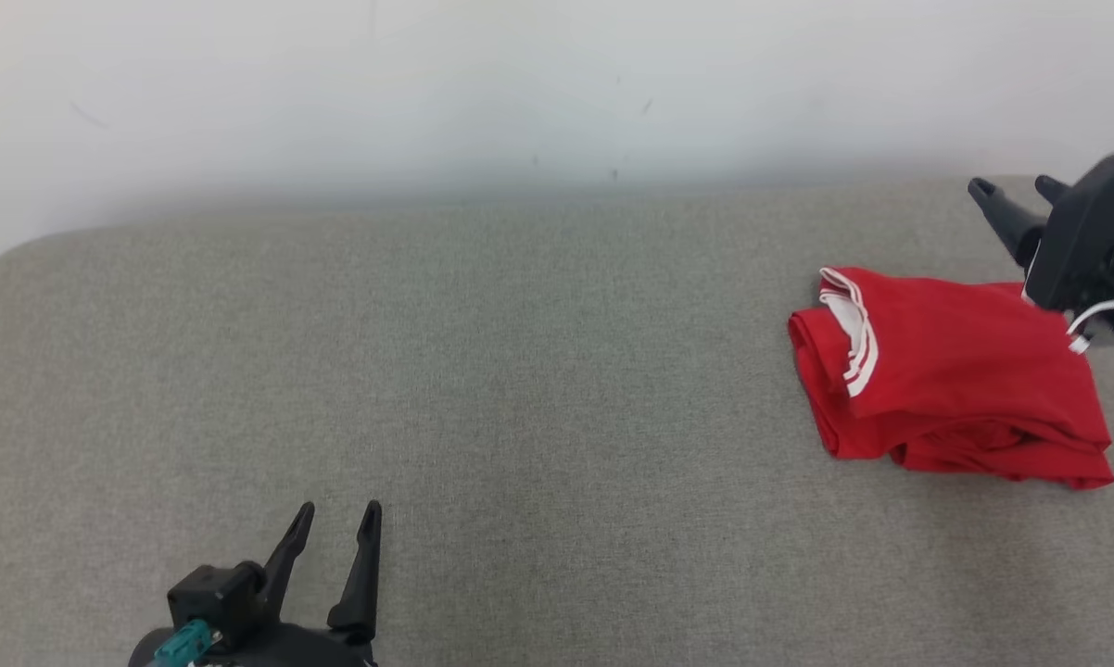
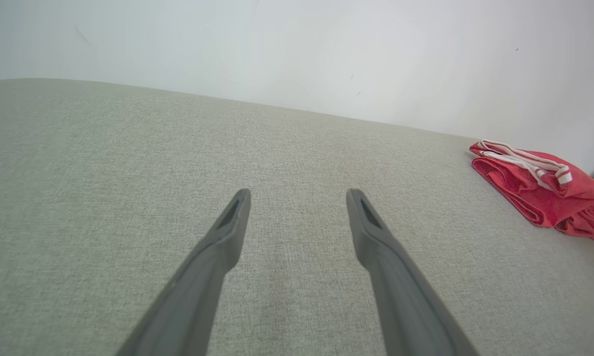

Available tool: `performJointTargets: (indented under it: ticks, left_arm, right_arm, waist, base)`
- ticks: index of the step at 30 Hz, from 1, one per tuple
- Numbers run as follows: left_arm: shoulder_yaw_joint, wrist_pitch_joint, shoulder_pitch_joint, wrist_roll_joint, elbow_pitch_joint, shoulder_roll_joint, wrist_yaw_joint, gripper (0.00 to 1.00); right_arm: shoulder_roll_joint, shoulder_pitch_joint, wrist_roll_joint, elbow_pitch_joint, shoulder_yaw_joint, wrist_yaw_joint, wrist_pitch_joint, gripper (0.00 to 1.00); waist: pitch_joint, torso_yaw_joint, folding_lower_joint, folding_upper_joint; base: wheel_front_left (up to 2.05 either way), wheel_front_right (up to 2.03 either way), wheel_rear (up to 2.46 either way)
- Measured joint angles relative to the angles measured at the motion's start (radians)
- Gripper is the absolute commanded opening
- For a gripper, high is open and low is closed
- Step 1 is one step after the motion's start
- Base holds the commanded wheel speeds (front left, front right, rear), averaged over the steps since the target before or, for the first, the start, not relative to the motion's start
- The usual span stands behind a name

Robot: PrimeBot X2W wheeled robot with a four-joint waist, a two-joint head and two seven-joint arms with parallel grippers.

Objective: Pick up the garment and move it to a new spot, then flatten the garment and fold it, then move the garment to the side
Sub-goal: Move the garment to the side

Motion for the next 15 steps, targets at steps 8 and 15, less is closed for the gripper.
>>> performJointTargets:
  ticks: [8, 15]
  left_arm:
    - [0.033, -0.009, 0.082, 0.002, -0.011, 0.042, 0.019, 1.0]
    - [0.067, -0.015, 0.139, 0.006, -0.047, 0.058, 0.043, 1.0]
  right_arm:
    - [0.002, 0.203, -0.017, -0.159, -0.009, 0.005, -0.238, 1.0]
    - [-0.014, 0.379, -0.037, -0.303, -0.025, -0.053, -0.406, 1.0]
  waist:
    - [-0.074, -0.022, -0.0001, -0.0001]
    - [-0.128, -0.042, -0.0001, -0.0001]
  base:
    - [0.0, 0.0, 0.0]
    - [0.0, 0.0, 0.0]
